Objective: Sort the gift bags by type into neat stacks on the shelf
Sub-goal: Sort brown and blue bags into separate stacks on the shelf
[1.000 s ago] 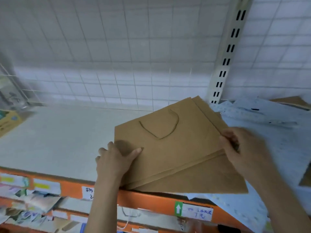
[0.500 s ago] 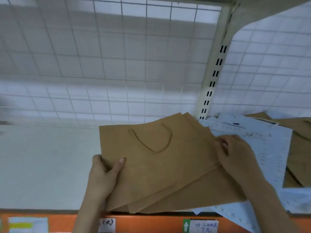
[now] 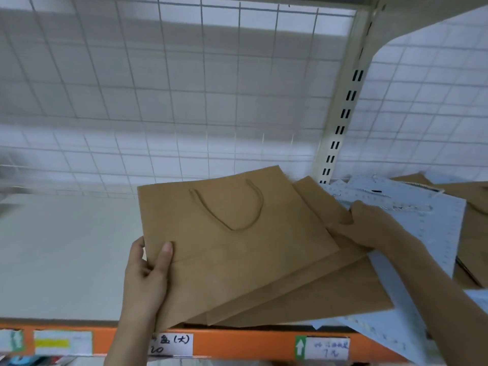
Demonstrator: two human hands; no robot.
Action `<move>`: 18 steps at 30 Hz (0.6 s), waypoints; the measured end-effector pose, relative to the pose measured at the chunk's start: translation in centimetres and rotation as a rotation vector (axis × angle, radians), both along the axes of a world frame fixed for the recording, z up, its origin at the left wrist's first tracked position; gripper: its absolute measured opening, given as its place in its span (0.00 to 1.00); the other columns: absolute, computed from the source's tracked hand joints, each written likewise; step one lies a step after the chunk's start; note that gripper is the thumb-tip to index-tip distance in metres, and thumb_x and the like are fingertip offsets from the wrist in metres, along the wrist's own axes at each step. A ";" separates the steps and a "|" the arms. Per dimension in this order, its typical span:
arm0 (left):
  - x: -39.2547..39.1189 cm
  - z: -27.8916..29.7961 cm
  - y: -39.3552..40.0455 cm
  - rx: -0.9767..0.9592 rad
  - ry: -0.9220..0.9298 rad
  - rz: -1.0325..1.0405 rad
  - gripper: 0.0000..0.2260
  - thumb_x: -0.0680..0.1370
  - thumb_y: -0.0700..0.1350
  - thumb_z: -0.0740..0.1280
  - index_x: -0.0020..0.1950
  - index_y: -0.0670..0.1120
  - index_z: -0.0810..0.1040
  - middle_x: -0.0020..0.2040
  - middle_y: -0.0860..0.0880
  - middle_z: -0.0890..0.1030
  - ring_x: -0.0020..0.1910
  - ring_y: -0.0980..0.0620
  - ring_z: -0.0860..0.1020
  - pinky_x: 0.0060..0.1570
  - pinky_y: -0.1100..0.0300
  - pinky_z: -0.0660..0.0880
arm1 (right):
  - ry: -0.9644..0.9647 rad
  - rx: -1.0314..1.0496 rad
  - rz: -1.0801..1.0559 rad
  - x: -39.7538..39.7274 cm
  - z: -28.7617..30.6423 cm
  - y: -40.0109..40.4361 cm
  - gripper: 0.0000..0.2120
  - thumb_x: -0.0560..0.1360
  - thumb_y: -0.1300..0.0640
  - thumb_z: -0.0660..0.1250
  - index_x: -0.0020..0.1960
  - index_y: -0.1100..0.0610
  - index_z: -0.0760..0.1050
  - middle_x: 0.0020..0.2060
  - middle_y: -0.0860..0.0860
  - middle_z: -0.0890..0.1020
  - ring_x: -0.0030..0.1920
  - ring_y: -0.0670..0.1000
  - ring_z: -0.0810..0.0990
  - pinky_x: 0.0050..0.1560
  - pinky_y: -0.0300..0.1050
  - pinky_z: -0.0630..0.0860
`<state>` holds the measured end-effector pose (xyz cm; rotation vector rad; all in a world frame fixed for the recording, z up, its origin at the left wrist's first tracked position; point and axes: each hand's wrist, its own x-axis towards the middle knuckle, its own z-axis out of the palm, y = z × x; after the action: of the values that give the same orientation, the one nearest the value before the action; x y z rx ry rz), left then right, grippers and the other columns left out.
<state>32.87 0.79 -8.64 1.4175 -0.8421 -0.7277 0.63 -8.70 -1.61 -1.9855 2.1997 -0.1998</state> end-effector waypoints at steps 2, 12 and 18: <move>-0.9 0.6 -0.2 -0.022 0.049 -0.004 0.07 0.77 0.47 0.64 0.54 0.54 0.70 0.42 0.45 0.80 0.37 0.46 0.79 0.35 0.54 0.74 | 0.016 -0.076 -0.008 -0.8 1.1 0.8 0.27 0.71 0.38 0.64 0.53 0.60 0.67 0.52 0.57 0.77 0.47 0.55 0.73 0.47 0.46 0.69; -11.4 2.4 -1.7 -0.123 0.174 -0.186 0.07 0.76 0.46 0.66 0.52 0.55 0.74 0.39 0.46 0.82 0.31 0.56 0.80 0.27 0.63 0.77 | -0.336 -0.606 -0.105 -10.1 3.0 7.9 0.17 0.73 0.51 0.67 0.47 0.59 0.61 0.27 0.52 0.70 0.28 0.50 0.69 0.27 0.43 0.61; -23.3 3.1 -2.1 -0.183 0.202 -0.300 0.07 0.76 0.43 0.65 0.49 0.55 0.75 0.41 0.51 0.84 0.36 0.58 0.82 0.32 0.65 0.78 | -0.580 -0.747 -0.222 -21.5 0.7 11.0 0.15 0.74 0.54 0.66 0.49 0.63 0.64 0.33 0.65 0.72 0.32 0.60 0.71 0.29 0.45 0.64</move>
<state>9.54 -1.27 -5.54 1.0465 -0.9458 -0.9779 -20.91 2.27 -0.95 -1.6050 2.0767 -1.5954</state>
